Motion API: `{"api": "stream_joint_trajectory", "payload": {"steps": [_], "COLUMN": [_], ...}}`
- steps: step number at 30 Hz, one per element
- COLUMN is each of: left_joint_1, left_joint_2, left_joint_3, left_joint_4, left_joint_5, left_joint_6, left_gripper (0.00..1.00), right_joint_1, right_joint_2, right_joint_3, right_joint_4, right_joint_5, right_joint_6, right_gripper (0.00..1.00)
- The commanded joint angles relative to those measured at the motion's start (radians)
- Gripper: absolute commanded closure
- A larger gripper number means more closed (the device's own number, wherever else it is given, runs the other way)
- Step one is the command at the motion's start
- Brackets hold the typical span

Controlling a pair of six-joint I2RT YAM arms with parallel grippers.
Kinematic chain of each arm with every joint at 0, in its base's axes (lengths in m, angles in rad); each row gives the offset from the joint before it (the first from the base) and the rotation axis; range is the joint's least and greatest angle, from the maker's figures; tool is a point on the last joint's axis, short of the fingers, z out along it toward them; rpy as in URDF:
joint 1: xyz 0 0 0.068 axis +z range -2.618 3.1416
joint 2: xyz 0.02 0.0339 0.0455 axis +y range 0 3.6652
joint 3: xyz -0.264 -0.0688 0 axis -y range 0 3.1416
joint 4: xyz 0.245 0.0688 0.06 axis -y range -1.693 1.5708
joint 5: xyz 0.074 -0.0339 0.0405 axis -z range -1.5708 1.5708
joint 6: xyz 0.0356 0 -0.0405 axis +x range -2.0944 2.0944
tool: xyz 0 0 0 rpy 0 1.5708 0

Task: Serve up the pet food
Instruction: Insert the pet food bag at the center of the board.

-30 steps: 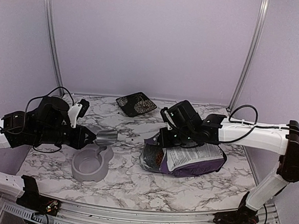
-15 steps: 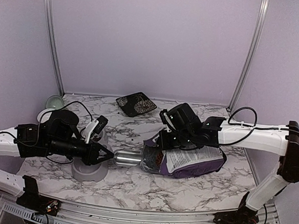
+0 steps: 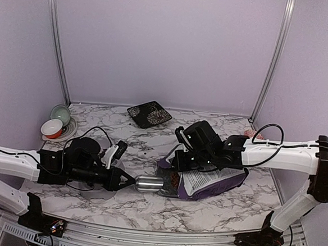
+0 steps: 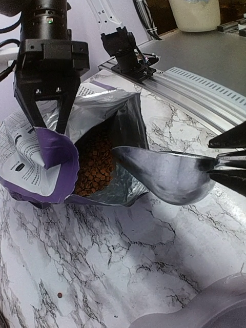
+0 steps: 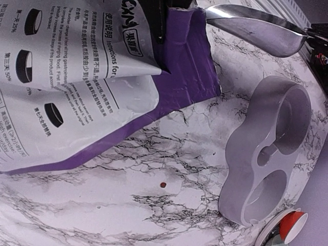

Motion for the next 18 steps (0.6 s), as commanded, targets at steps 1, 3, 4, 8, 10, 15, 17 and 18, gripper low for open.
{"api": "stream_joint_trajectory", "payload": {"steps": [1,3,4,8,10,15,17,18], "left_joint_1": [-0.014,-0.019,-0.022,-0.024,-0.024,-0.024,-0.024,-0.025], "left_joint_2": [0.070,0.105,0.120,0.167,0.191,0.242,0.266,0.278], "left_joint_3": [0.009,0.021,0.026,0.042,0.043,0.049,0.062,0.069], "left_joint_4": [0.139,0.154,0.161,0.176,0.187,0.209,0.219,0.221], "left_joint_5": [-0.023,-0.021,-0.023,-0.070,-0.100,-0.150,-0.153,-0.155], "left_joint_6": [-0.028,-0.023,-0.023,-0.053,-0.079,-0.128,-0.137,-0.140], "left_gripper": [1.00,1.00,1.00,1.00,1.00,1.00,1.00,1.00], "right_joint_1": [0.023,0.021,0.023,0.024,0.024,0.026,0.025,0.025], "right_joint_2": [-0.020,-0.019,-0.018,-0.005,0.000,0.007,0.013,0.018], "right_joint_3": [-0.017,-0.019,-0.019,-0.016,-0.015,-0.015,-0.011,-0.008], "right_joint_4": [0.001,0.002,0.004,0.001,-0.002,0.001,0.000,-0.001], "right_joint_5": [-0.022,-0.018,-0.018,-0.020,-0.020,-0.020,-0.021,-0.021], "right_joint_6": [0.037,0.042,0.044,0.044,0.046,0.051,0.049,0.048], "right_gripper": [1.00,1.00,1.00,1.00,1.00,1.00,1.00,1.00]}}
